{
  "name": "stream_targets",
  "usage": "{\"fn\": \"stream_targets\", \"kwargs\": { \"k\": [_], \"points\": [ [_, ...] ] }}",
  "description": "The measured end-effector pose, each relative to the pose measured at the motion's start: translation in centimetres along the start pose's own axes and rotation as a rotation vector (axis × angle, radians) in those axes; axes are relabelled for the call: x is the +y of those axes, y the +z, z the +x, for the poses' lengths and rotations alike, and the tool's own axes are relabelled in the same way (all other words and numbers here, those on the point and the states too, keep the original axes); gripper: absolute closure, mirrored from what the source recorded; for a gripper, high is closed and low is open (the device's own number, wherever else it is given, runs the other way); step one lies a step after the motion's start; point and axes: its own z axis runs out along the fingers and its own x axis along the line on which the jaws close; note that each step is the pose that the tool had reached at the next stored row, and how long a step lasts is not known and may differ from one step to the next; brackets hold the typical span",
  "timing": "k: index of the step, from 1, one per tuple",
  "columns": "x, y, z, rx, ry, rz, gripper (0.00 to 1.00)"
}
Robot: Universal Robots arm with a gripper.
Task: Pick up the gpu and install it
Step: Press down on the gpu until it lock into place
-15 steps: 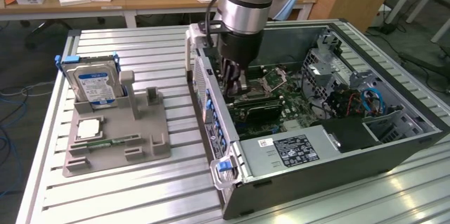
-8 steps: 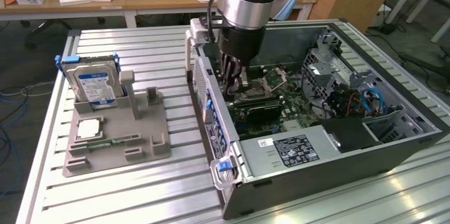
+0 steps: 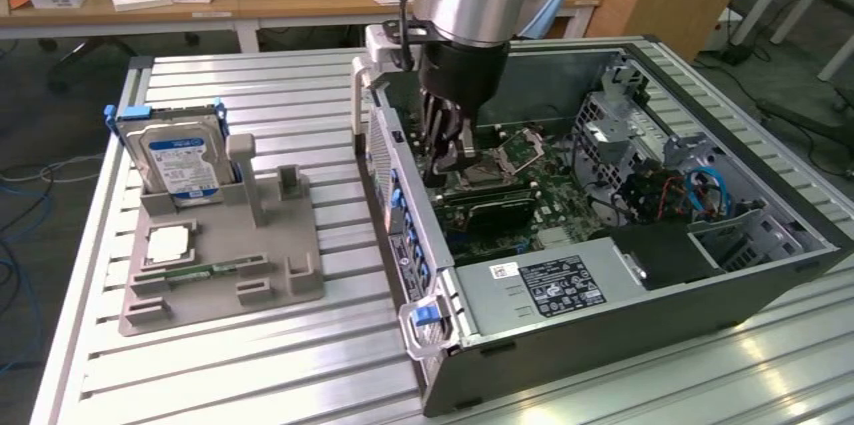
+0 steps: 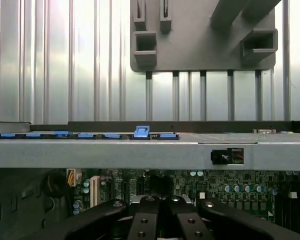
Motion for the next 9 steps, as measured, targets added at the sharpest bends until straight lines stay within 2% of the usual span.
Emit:
{"fn": "stream_targets", "kwargs": {
  "k": [6, 7, 9],
  "points": [
    [-0.99, -0.09, 0.0, 0.0013, -0.003, -0.0436, 0.9],
    [-1.2, -0.11, 0.0, 0.0016, -0.004, -0.0521, 0.9],
    [-1.6, -0.14, 0.0, 0.0018, -0.005, -0.0731, 0.9]
  ]
}}
